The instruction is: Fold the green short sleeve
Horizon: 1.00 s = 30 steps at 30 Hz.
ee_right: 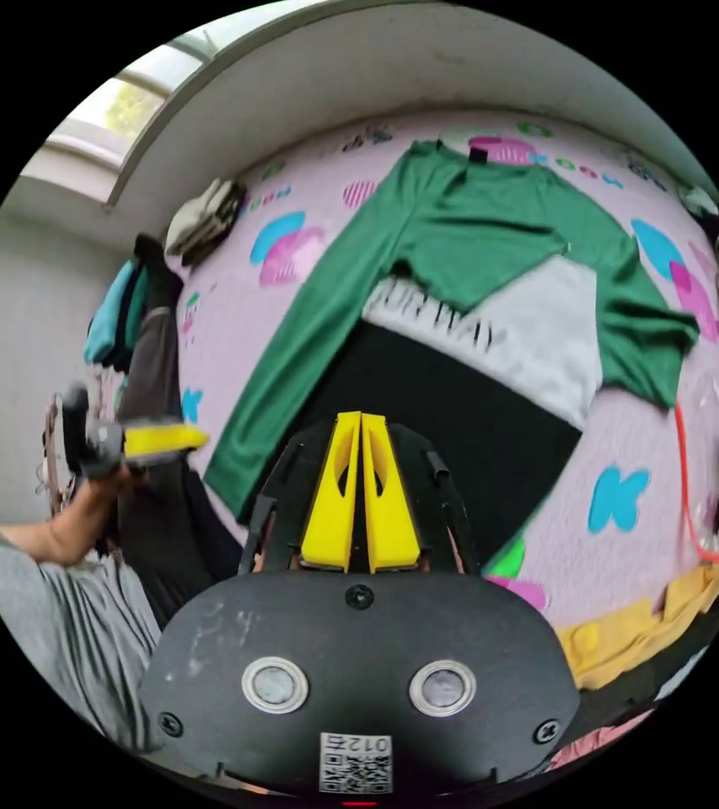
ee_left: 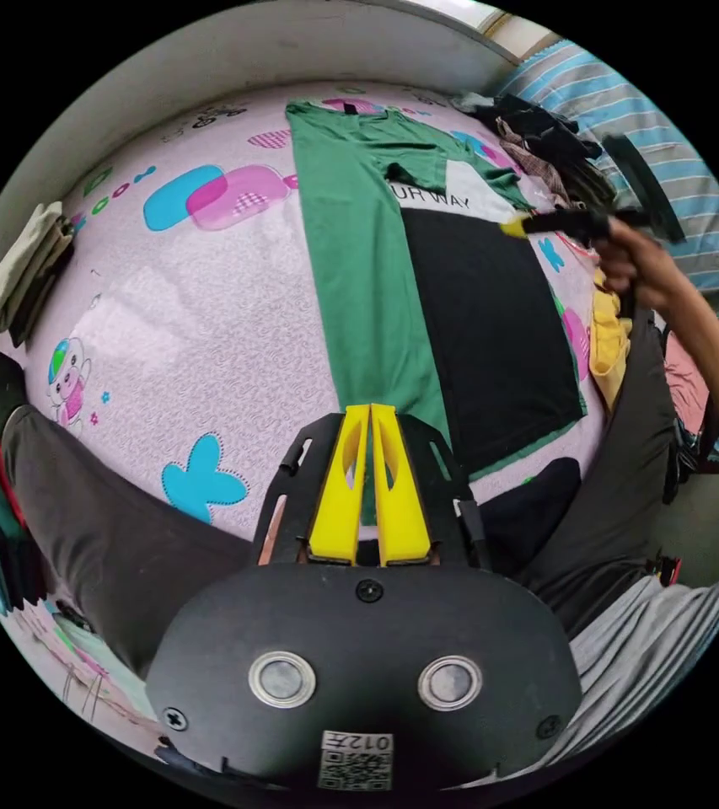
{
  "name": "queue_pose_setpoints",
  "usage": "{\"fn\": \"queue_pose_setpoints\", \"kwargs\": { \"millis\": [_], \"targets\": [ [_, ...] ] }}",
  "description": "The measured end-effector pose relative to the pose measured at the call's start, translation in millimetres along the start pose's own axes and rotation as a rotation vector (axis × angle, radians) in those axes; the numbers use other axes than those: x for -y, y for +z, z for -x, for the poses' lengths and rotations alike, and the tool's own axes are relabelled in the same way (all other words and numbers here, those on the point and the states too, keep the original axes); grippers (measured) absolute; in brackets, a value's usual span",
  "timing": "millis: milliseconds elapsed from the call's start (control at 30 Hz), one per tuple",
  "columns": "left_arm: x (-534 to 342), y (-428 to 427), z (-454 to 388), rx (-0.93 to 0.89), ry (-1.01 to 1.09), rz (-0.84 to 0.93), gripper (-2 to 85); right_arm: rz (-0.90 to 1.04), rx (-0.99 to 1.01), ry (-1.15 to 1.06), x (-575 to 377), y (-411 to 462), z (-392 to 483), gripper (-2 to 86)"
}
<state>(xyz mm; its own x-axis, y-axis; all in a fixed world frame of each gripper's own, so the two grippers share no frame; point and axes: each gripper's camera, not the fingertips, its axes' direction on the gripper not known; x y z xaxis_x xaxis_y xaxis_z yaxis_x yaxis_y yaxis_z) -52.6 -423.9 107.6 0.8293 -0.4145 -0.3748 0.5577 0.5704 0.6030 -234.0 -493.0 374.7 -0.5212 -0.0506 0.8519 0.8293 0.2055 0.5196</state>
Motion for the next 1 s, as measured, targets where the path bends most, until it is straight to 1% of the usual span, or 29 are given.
{"fn": "queue_pose_setpoints", "kwargs": {
  "millis": [67,100,167,267,433,733,900,967,1000],
  "targets": [
    [-1.7,3.5,-8.8,0.031,0.031,0.043,0.6,0.103,-0.02,-0.047,-61.4,13.1,11.0,3.0],
    [-1.8,8.8,-16.5,0.042,0.052,0.08,0.6,0.133,-0.032,-0.054,-74.3,17.1,13.5,3.4],
    [-1.3,17.6,-30.2,0.039,0.082,0.107,0.6,0.259,-0.117,-0.103,-116.2,33.8,25.1,4.7],
    [1.9,37.0,-55.3,0.063,0.126,0.15,0.6,0.369,-0.253,-0.18,-147.3,49.4,41.1,6.0],
    [6.6,76.3,-91.3,0.156,0.166,0.235,0.7,0.447,-0.338,-0.246,-163.3,59.0,52.4,7.5],
    [8.0,106.5,-129.9,0.156,0.153,0.239,0.5,0.449,-0.401,-0.294,-180.1,34.9,51.9,8.5],
    [7.5,121.9,-149.9,0.156,0.142,0.253,0.3,0.434,-0.344,-0.256,-187.7,8.8,31.5,8.1],
    [6.1,123.0,-155.7,0.175,0.127,0.256,0.3,0.437,-0.269,-0.23,-192.5,-9.5,14.3,7.7],
    [4.6,119.1,-160.4,0.196,0.117,0.227,0.3,0.429,-0.249,-0.22,-193.7,-15.9,9.0,7.6]
  ]
}}
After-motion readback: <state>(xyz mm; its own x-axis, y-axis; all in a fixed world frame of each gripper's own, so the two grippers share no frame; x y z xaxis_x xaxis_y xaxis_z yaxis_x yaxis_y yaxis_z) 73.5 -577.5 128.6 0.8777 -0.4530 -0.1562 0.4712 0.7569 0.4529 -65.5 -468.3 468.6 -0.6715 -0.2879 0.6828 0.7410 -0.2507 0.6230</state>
